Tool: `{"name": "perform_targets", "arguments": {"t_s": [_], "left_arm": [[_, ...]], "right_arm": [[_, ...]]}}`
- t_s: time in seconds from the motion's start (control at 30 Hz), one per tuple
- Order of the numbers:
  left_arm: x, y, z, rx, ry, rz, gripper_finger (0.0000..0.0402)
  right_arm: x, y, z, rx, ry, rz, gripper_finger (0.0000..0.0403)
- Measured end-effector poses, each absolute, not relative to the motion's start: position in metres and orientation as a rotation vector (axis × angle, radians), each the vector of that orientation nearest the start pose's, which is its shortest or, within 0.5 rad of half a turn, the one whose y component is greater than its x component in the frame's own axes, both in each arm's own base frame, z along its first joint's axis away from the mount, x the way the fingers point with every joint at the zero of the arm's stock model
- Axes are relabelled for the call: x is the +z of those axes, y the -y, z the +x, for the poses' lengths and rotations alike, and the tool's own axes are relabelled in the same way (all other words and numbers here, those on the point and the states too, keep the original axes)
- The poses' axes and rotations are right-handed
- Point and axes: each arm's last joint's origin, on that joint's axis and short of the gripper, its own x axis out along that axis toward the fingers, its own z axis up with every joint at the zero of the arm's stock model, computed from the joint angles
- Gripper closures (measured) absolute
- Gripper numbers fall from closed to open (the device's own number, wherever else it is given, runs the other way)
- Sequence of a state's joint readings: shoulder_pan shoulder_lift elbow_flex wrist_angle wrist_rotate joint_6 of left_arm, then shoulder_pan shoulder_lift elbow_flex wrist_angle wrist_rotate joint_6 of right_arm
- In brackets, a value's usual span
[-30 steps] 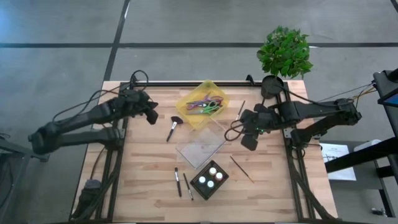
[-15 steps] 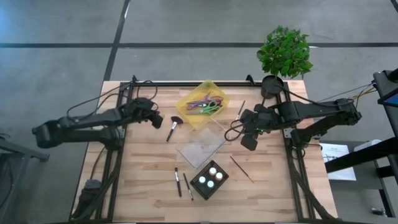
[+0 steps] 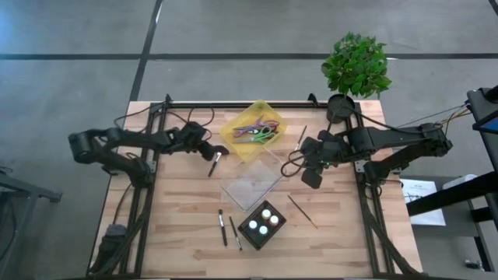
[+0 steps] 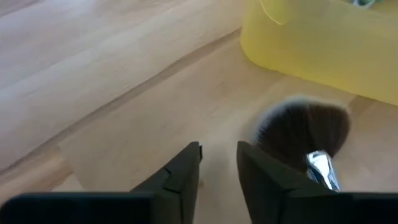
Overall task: Pick & Place Paint Supplies
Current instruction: Put the highlighter brush into the transparent bin
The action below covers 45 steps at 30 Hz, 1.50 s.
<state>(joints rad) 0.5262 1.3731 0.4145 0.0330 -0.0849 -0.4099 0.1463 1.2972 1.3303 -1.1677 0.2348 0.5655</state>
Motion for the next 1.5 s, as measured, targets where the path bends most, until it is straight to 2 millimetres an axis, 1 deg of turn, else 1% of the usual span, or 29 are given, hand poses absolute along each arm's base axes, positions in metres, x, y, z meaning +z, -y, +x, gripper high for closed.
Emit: {"name": "perform_targets", "arguments": {"t_s": [0.13,0.27,0.47,0.83,1.23,1.37,1.5], "left_arm": [[0.117,-0.112,0.189,0.756,-0.762,-0.591,0.0258],[0.117,-0.112,0.190,0.730,-0.754,-0.619,0.0246],[0.116,-0.111,0.191,0.716,-0.747,-0.650,0.0245],[0.118,-0.105,0.197,0.673,-0.720,-0.636,0.0244],[0.119,-0.105,0.198,0.682,-0.698,-0.654,0.0245],[0.110,-0.105,0.198,0.698,-0.725,-0.673,0.0245],[0.098,-0.109,0.207,0.695,-0.695,-0.680,0.0245]], "right_arm": [[0.337,-0.027,0.230,-0.386,-1.057,0.291,0.0296],[0.336,-0.027,0.230,-0.388,-1.059,0.294,0.0296],[0.336,-0.027,0.230,-0.387,-1.060,0.294,0.0296],[0.336,-0.027,0.230,-0.385,-1.062,0.294,0.0296],[0.336,-0.027,0.230,-0.383,-1.064,0.292,0.0296],[0.336,-0.028,0.230,-0.381,-1.066,0.293,0.0296],[0.336,-0.028,0.230,-0.364,-1.074,0.304,0.0296]]}}
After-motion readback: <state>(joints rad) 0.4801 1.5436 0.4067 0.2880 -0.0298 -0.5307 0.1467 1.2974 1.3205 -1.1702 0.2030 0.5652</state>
